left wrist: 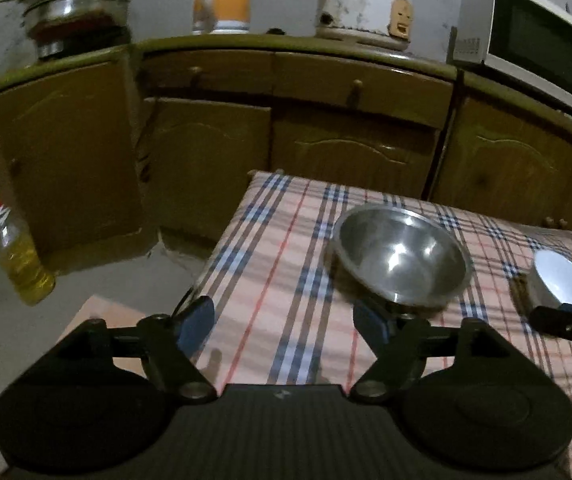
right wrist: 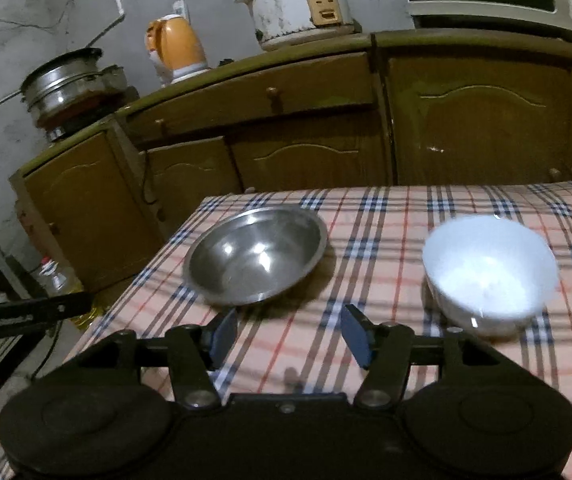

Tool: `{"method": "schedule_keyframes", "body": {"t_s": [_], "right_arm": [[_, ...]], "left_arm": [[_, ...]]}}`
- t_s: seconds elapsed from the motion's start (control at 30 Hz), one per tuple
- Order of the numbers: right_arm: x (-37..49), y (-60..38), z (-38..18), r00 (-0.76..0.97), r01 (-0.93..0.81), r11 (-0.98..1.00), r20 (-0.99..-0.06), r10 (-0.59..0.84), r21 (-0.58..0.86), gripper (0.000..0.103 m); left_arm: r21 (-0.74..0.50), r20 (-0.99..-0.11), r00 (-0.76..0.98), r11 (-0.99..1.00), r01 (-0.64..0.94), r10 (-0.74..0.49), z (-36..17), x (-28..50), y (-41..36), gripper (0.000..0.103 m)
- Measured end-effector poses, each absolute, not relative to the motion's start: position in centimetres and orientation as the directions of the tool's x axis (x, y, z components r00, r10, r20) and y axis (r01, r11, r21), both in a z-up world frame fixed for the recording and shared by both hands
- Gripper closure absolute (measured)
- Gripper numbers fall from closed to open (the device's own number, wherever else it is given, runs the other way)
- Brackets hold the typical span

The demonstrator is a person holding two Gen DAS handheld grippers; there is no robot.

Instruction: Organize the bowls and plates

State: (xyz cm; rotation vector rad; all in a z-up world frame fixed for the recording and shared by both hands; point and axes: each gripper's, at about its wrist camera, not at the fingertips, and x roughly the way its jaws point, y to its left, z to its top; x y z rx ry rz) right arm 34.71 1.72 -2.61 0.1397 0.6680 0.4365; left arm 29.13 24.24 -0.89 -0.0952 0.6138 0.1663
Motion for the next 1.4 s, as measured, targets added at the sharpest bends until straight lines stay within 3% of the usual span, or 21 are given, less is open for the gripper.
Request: {"method": "schedule_keyframes", "body": {"t_s": [0.3, 0.4, 0.47, 0.5, 0.53, 0.57, 0.6, 0.87, 1.17, 1.4], "right_arm": [[43.7, 2.6, -6.4, 0.645, -0.234, 0.899, -0.632, 0.429, 0.371, 0.033], [45.4, 3.5, -7.8, 0.618, -0.233, 0.899, -0.658, 0.431, 0.370, 0.033], [46.3, 3.9, -8.4, 0.616, -0.239, 0.898, -0.657, 0.435, 0.370, 0.036], [46.7, 4.1, -8.6, 0.610, -0.242, 0.893, -0.657, 0.443, 0.378, 0.047], [47.0, 4.3, -8.8, 0.597, -0.247, 0.887, -0.660, 0.456, 0.389, 0.065], [47.2, 4.3, -8.9, 0.589, -0.259, 0.878, -0.655, 0.474, 0.403, 0.074], [47.1, 4.5, -8.7, 0.592, -0.275, 0.871, -0.643, 0.487, 0.406, 0.080], [44.2, 3.8, -5.3, 0.641, -0.316, 0.879, -0.603, 0.476, 0.358, 0.080], [36.6, 0.4, 0.7, 0.679, -0.374, 0.873, -0.549, 0.488, 0.314, 0.080], [29.6, -4.2, 3.3, 0.710, -0.363, 0.882, -0.524, 0.471, 0.300, 0.080]], "left_arm": [[-0.043, -0.653, 0.750, 0.984, -0.173, 0.103, -4.3, 38.8, 23.2, 0.026], [-0.031, -0.681, 0.725, 0.985, -0.167, 0.102, -5.8, 41.0, 22.9, 0.036], [-0.018, -0.692, 0.714, 0.985, -0.170, 0.111, -6.5, 42.0, 22.8, 0.052], [-0.024, -0.696, 0.710, 0.986, -0.166, 0.103, -6.7, 42.4, 22.8, 0.056], [-0.040, -0.698, 0.711, 0.987, -0.157, 0.085, -6.8, 42.7, 22.8, 0.065], [-0.057, -0.696, 0.715, 0.988, -0.143, 0.063, -6.9, 42.7, 22.8, 0.077], [-0.066, -0.694, 0.718, 0.989, -0.130, 0.048, -6.8, 42.7, 22.6, 0.082], [-0.055, -0.662, 0.747, 0.990, -0.128, 0.060, -4.0, 40.0, 20.9, 0.083], [-0.007, -0.591, 0.800, 0.991, -0.132, 0.102, 1.7, 31.7, 17.0, 0.083], [-0.012, -0.579, 0.811, 0.994, -0.110, 0.083, 3.3, 25.7, 13.2, 0.082]]}}
